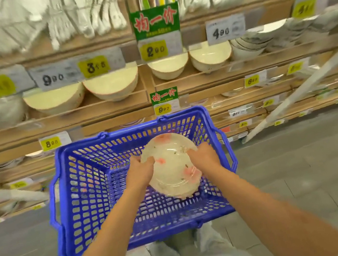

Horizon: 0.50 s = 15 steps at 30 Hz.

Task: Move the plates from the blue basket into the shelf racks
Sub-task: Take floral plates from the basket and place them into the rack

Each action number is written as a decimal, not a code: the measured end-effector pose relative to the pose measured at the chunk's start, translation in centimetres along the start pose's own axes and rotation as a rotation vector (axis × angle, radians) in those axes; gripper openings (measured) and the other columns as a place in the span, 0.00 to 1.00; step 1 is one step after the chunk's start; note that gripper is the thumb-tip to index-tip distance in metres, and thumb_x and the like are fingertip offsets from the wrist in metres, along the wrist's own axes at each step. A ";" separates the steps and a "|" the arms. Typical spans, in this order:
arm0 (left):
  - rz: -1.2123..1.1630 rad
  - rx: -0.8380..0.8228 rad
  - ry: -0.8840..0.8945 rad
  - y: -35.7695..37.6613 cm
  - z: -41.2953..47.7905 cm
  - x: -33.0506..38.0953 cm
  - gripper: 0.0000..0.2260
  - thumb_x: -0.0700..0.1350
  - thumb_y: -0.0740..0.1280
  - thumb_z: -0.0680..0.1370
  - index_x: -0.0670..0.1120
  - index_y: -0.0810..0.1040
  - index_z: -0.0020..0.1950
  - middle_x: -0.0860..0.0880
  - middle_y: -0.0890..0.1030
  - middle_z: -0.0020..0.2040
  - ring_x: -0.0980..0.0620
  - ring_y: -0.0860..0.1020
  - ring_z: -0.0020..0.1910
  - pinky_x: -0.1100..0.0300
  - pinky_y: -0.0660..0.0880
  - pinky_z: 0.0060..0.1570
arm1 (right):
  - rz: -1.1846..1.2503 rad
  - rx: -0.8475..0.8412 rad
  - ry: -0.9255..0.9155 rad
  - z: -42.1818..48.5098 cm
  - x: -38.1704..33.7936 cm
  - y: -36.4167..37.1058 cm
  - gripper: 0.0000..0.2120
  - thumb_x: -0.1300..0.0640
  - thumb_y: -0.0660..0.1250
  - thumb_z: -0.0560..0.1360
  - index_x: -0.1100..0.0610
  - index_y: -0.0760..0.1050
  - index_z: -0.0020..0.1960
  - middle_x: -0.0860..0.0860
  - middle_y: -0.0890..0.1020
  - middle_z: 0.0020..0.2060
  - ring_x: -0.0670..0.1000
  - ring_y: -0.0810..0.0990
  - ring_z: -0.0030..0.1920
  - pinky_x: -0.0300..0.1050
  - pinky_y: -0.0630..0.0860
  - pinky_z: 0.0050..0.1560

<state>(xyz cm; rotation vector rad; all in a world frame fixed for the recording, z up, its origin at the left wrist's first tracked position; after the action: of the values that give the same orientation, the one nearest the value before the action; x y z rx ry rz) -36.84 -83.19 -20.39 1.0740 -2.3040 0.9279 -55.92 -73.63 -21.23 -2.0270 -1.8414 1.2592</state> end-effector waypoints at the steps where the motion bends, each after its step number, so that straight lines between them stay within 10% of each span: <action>1: 0.011 0.005 0.043 -0.9 -0.9 1.0 0.18 0.52 0.65 0.73 0.46 0.67 0.59 0.43 0.77 0.53 0.42 0.78 0.51 0.42 0.77 0.54 | 0.040 0.002 -0.018 -0.9 -0.3 -0.9 0.25 0.47 0.64 0.75 0.62 0.71 0.64 0.59 0.77 0.61 0.60 0.77 0.59 0.49 0.74 0.54; 8: -0.177 -0.101 0.297 -5.1 -8.5 5.7 0.11 0.48 0.66 0.71 0.48 0.71 0.51 0.43 0.78 0.50 0.44 0.77 0.46 0.52 0.73 0.42 | 0.293 -0.012 -0.204 -9.1 -2.8 -5.4 0.08 0.51 0.63 0.76 0.53 0.67 0.42 0.49 0.74 0.37 0.48 0.73 0.34 0.40 0.69 0.29; 15: -0.293 -0.122 0.384 -9.6 -13.5 7.7 0.04 0.48 0.64 0.76 0.57 0.77 0.46 0.46 0.80 0.51 0.44 0.79 0.49 0.51 0.74 0.42 | 0.463 -0.139 -0.306 -15.1 -5.5 -7.7 0.06 0.52 0.61 0.79 0.50 0.71 0.55 0.54 0.82 0.48 0.49 0.82 0.37 0.36 0.74 0.24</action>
<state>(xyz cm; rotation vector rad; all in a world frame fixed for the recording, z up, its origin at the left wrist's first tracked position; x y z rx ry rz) -32.61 -81.83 -2.68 1.0426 -1.8104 0.7861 -51.66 -70.15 -4.26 -2.5645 -1.6642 1.6787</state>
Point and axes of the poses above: each hand's wrist, its own z-axis towards the middle knuckle, its own y-axis out of the palm, x = y × z, the point moved 5 cm from there along z, towards the middle knuckle
